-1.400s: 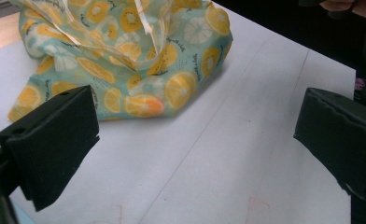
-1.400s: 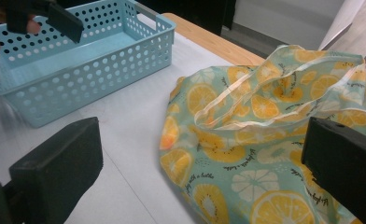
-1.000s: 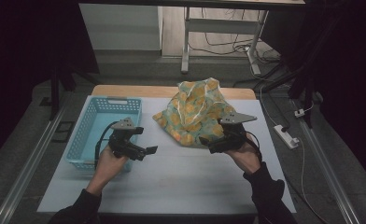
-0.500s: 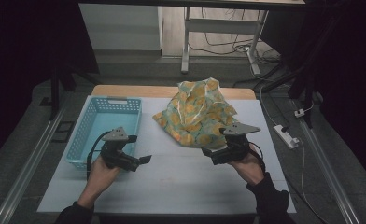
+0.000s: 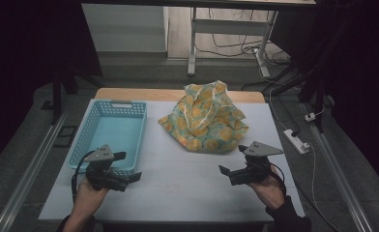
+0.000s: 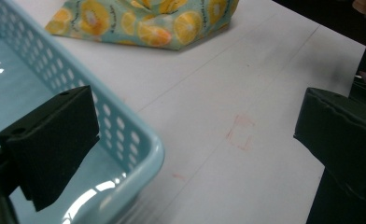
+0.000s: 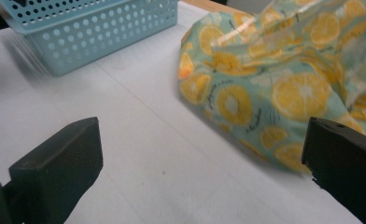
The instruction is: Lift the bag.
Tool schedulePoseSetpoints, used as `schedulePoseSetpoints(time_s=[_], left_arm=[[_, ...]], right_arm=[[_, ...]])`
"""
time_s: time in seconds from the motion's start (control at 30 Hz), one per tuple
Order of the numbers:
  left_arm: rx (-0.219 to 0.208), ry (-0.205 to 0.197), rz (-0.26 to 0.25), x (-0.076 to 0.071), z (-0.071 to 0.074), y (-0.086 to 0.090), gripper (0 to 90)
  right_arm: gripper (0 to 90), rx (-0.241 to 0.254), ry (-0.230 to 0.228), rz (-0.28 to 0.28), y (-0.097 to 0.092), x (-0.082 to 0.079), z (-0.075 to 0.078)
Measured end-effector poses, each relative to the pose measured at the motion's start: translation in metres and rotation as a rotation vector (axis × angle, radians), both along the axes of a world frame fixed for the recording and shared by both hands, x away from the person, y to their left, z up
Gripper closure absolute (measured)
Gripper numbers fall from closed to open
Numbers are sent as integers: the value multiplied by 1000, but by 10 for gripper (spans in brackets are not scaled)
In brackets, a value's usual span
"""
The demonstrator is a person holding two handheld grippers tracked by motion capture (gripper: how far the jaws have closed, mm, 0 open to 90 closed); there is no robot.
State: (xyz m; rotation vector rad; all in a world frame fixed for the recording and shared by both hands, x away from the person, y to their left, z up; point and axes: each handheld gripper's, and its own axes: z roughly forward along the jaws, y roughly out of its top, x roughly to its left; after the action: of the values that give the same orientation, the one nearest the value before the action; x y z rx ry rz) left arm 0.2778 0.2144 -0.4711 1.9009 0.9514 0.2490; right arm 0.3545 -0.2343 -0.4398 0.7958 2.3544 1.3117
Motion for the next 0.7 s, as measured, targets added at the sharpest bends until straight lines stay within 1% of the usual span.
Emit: schedulePoseSetpoints(time_s=[0.17,0.37,0.57,0.7], left_arm=[[-8,1,20,-13,-3,10,0],[9,11,57,-28,-10,21,0],[9,23,89,-40,-17,32,0],[8,31,115,-48,-22,41,0]], right_arm=[[0,1,7,-28,-11,-8,-9],[0,6,6,-67,-28,-18,-15],[0,20,16,-118,-47,-27,-21],[0,9,29,-151,-59,-32,-28]])
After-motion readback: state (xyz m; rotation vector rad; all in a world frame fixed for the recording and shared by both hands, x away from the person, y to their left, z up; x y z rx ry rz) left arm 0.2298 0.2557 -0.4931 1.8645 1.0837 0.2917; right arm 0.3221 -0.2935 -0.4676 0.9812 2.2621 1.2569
